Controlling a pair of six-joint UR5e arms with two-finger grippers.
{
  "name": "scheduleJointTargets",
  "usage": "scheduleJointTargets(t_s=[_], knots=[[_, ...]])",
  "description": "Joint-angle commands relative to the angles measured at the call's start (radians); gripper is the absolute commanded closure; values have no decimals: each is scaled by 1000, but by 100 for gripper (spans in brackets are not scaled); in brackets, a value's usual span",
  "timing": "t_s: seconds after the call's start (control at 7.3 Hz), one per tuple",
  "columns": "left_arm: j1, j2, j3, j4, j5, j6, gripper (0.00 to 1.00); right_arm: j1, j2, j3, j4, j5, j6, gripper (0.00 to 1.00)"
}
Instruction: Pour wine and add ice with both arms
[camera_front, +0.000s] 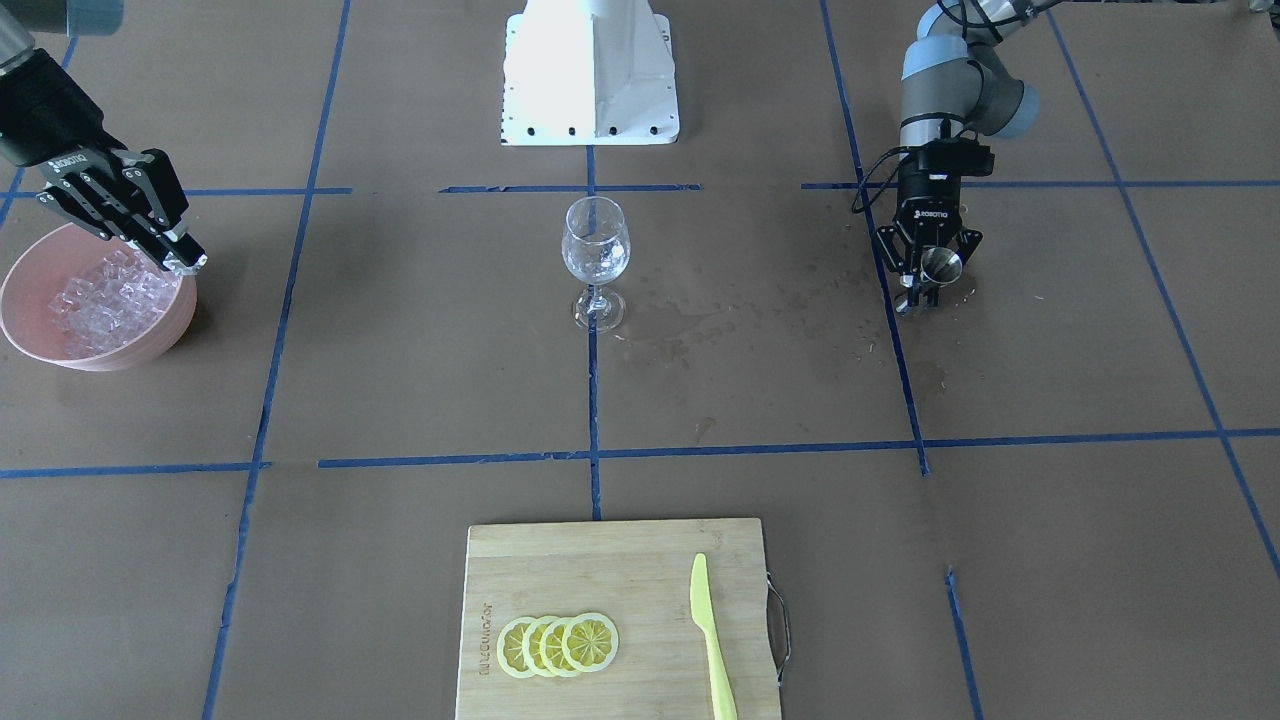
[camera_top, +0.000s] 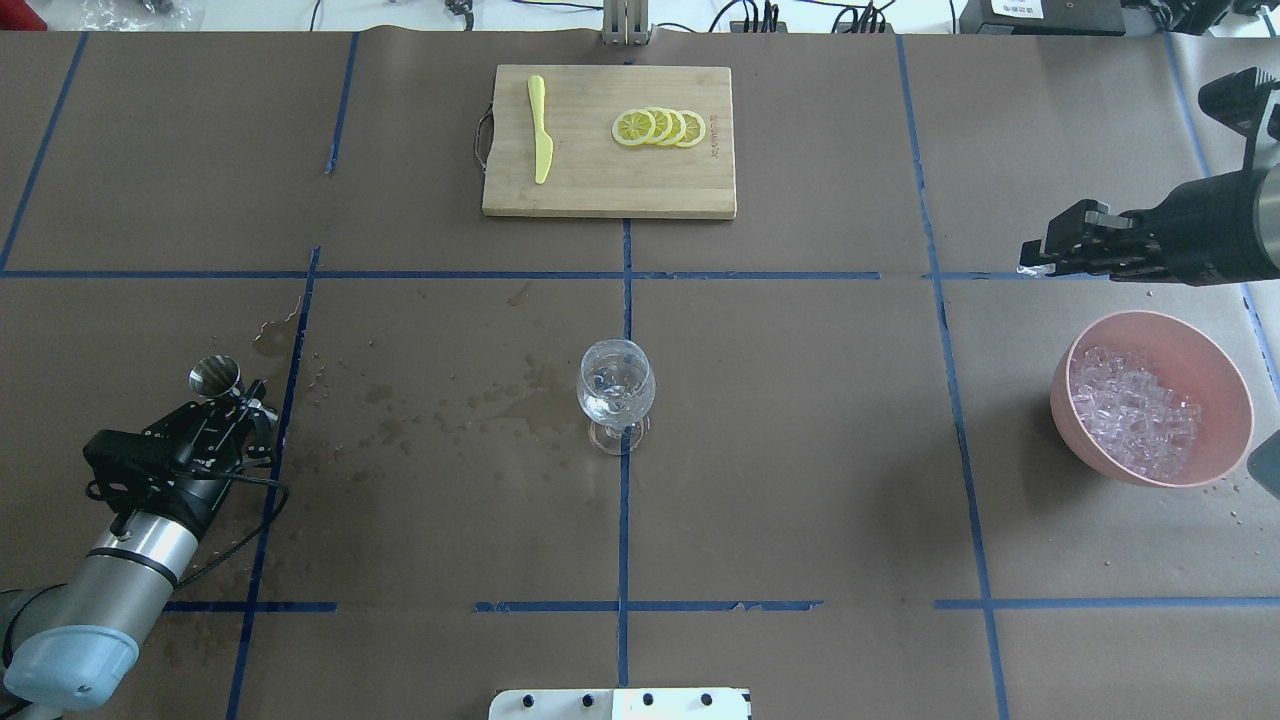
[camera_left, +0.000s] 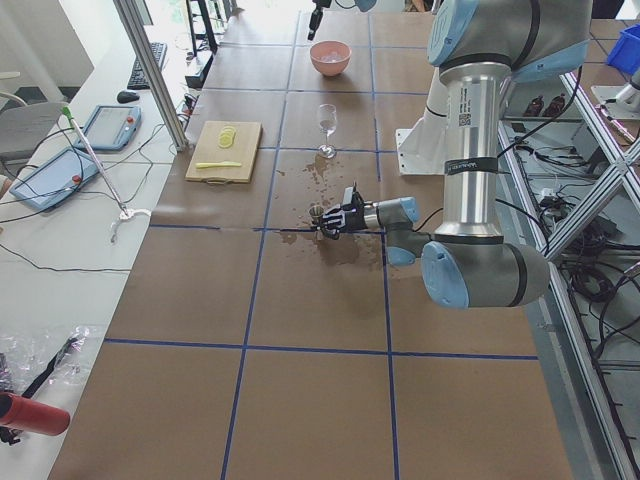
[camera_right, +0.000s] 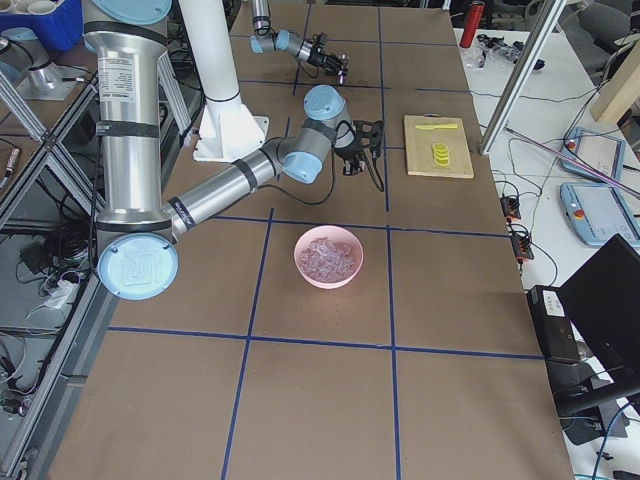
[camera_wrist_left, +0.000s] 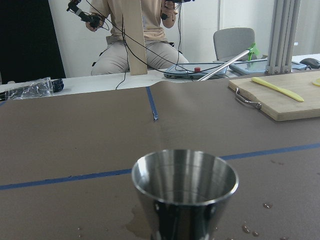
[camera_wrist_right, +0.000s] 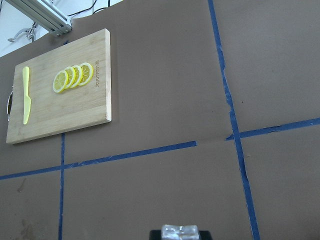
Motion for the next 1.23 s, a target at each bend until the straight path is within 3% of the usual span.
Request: scheduleJointTargets(t_s=[0.0, 0.14, 0.27, 0.69, 0.82, 0.96, 1.1], knots=[[-1, 0, 0, 0, -1, 3, 78, 0, -1, 0, -1, 0, 0, 100], [-1, 2, 0, -1, -8, 3, 74, 0, -1, 0, -1, 0, 0, 100], [-10, 0, -1, -3, -13, 3, 62, 0, -1, 0, -1, 0, 0, 100], [-14, 3, -1, -3, -15, 3, 49, 0, -1, 0, -1, 0, 0, 100], [-16, 3, -1, -1, -16, 3, 41, 0, -1, 0, -1, 0, 0, 100], [-27, 3, -1, -1, -28, 3, 16, 0, -1, 0, -1, 2, 0, 100], [-36, 0, 0, -3, -30, -9, 0, 0, -1, 0, -1, 2, 0, 100]])
